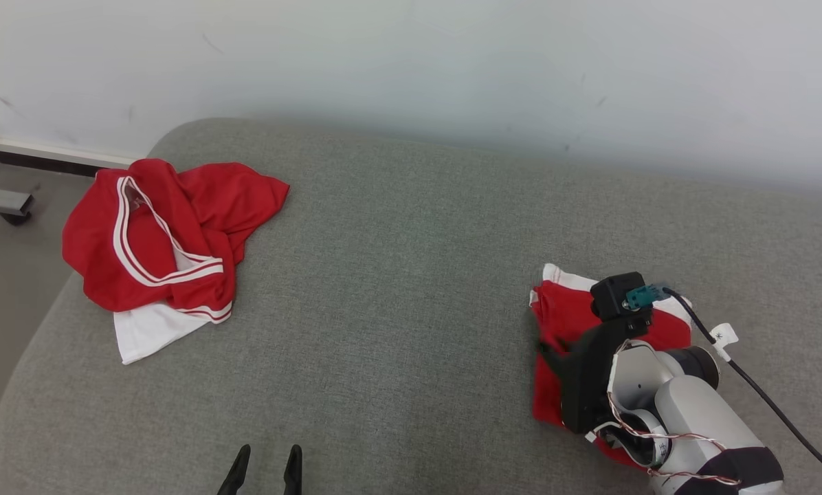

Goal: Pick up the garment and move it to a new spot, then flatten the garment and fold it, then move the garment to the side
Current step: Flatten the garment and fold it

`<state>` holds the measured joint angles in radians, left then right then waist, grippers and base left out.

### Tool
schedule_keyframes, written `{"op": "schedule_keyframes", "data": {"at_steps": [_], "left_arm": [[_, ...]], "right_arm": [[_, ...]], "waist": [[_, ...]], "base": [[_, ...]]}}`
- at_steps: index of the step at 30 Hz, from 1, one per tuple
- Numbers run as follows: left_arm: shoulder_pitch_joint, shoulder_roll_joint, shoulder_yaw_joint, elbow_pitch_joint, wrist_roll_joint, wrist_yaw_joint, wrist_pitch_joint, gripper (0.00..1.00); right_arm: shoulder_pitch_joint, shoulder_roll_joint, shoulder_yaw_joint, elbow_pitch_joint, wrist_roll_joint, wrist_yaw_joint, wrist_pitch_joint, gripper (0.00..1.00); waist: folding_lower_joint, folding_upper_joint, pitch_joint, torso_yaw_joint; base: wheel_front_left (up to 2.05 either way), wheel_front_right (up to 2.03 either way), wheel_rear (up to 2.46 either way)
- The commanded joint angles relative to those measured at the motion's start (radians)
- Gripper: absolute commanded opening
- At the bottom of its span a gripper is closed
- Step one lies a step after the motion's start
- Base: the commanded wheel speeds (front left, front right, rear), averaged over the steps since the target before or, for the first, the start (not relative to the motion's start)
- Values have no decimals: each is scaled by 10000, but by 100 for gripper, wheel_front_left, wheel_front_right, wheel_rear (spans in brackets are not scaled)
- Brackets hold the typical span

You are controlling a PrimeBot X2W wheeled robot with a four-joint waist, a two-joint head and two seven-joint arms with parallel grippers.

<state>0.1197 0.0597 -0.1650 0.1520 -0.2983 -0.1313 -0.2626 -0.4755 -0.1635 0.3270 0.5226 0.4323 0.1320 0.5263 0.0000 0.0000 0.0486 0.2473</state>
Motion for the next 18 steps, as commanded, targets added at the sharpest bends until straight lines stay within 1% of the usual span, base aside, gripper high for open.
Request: {"op": "schedule_keyframes", "data": {"at_steps": [1,5,9,14,18], "left_arm": [[85,-19,33,-7,17,13,-32,100],[173,7,78,-46,80,13,-32,100],[248,30,87,-123,114,13,-32,100],[401,50,118,-152,144,13,-32,100],[501,38,141,-188,153,13,-32,100]], "right_arm": [[-147,8,24,1,116,-24,-119,100],[-190,-90,178,-172,431,-24,-564,100],[-160,-526,70,-480,547,-25,-1395,100],[363,-1075,-603,-465,220,-25,-2342,100],[967,-1337,-1275,-356,-125,-25,-2895,100]], "waist": [[0,0,-41,-18],[0,0,-196,-111],[0,0,-369,-236],[0,0,-623,-362],[0,0,-736,-460]], "base": [[0,0,0],[0,0,0],[0,0,0],[0,0,0],[0,0,0]]}}
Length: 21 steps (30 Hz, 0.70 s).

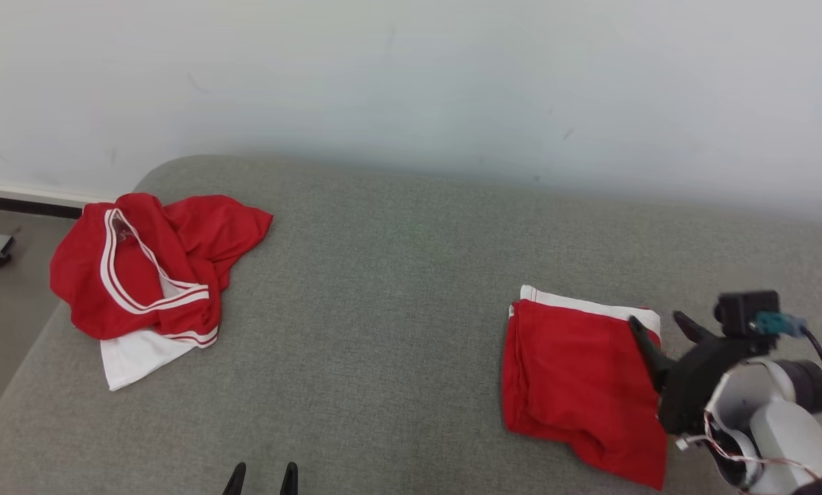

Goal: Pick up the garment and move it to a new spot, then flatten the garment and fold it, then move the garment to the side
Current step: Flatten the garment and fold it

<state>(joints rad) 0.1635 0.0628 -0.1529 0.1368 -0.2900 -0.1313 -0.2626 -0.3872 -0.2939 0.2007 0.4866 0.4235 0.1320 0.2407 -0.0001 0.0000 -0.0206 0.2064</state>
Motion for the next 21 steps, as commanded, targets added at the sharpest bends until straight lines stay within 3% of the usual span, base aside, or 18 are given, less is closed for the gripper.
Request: {"op": "schedule_keyframes", "data": {"at_steps": [1,7,10,21], "left_arm": [[92,2,19,-46,63,13,-32,100],[180,-17,4,-68,24,13,-32,100],[96,-22,-36,-71,20,13,-32,100],[-211,18,-109,53,-81,13,-32,100]], "right_arm": [[281,-56,-187,49,-140,-25,-181,100],[1202,206,-648,133,-741,-24,-793,100],[1483,575,-436,171,-1009,-25,-1057,0],[1144,1433,775,703,-1463,-25,-1529,0]], "waist": [[1,0,-56,-76],[1,0,-47,-213],[1,0,27,-240],[1,0,261,13]], "base": [[0,0,0],[0,0,0],[0,0,0],[0,0,0]]}}
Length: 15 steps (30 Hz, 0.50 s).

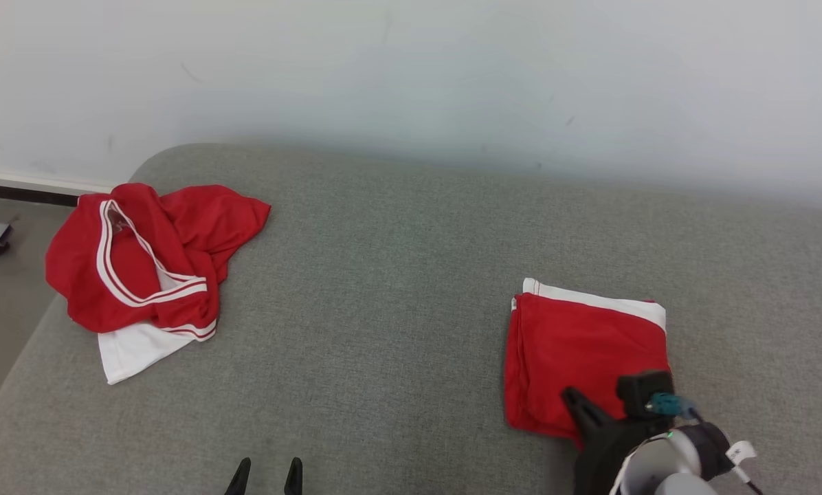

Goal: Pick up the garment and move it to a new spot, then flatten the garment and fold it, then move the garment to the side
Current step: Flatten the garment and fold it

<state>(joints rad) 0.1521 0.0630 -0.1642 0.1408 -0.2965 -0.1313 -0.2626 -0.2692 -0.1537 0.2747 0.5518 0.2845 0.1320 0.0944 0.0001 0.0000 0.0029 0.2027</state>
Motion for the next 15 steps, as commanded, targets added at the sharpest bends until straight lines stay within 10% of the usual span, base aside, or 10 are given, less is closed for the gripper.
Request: {"op": "schedule_keyframes", "data": {"at_steps": [1,15], "left_arm": [[-102,15,12,15,-22,13,-32,100],[-31,-20,96,47,-36,13,-32,100]], "right_arm": [[-76,132,182,151,-74,-25,-67,0],[-499,860,2114,1272,519,-26,-187,0]], "waist": [[-1,0,33,76],[-1,0,-71,123]], "base": [[0,0,0],[0,0,0]]}}
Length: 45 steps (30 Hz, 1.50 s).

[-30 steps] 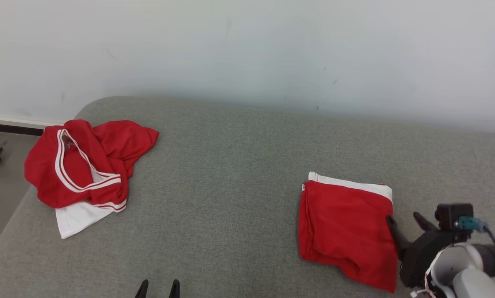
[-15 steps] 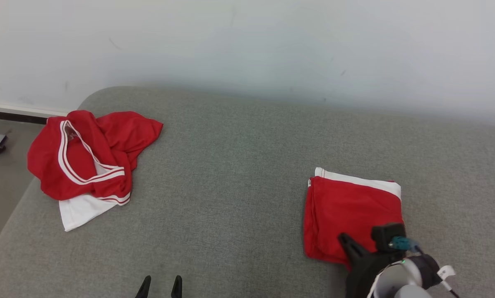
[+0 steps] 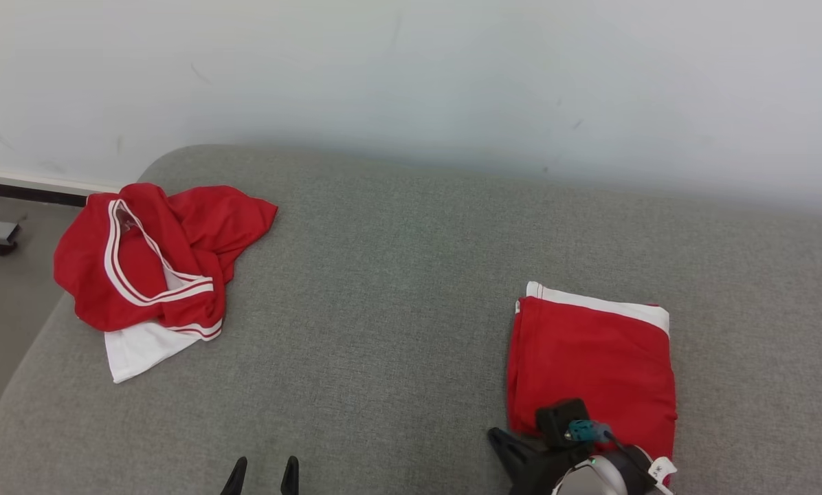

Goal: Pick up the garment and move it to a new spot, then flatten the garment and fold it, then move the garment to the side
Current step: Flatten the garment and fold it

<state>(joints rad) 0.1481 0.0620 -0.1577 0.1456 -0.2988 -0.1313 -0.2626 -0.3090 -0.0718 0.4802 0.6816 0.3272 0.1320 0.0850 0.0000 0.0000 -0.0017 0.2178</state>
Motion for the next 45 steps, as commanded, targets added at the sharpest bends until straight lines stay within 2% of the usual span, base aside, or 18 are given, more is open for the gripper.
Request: {"op": "schedule_keyframes", "data": {"at_steps": [1,10,15,21,22,23,24,33,38,45], "left_arm": [[39,-15,57,-8,-15,13,-32,100],[350,-53,527,-159,43,13,-32,100],[442,-79,976,-266,30,16,-32,100],[525,-105,1543,-347,27,18,-32,100],[524,-107,1655,-343,21,18,-32,100],[523,-111,1767,-346,21,17,-32,100],[504,-115,1853,-340,34,17,-32,100],[469,-119,2279,-248,107,15,-32,100],[466,-119,2474,-112,168,16,-32,100],[291,-115,2617,159,307,14,-32,100]], "right_arm": [[-120,62,170,-69,277,-26,-140,0],[43,54,505,-1416,1139,-26,-830,0],[473,-241,-50,-2526,915,-24,-1255,0],[1161,-263,-1314,-3472,300,-26,-1784,0],[1306,-227,-1570,-3621,140,-26,-1881,27],[1444,-179,-1847,-3769,-4,-26,-1988,89],[1594,-139,-2160,-3887,-99,-24,-2100,100],[2588,20,-3531,-4628,-767,-24,-2615,100],[2832,-264,-3697,-4653,-768,-24,-2833,100],[2882,-795,-3627,-3983,-387,-24,-3110,100]], "waist": [[0,0,-50,-56],[0,0,-316,-653],[0,0,-411,-1174],[0,0,-457,-1759],[0,0,-461,-1871],[0,0,-459,-1979],[0,0,-456,-2068],[0,0,-499,-2694],[0,0,-601,-2908],[0,0,-797,-3010]], "base": [[0,0,0],[0,0,0],[0,0,0],[0,0,0],[0,0,0],[0,0,0],[0,0,0],[0,0,0],[0,0,0],[0,0,0]]}}
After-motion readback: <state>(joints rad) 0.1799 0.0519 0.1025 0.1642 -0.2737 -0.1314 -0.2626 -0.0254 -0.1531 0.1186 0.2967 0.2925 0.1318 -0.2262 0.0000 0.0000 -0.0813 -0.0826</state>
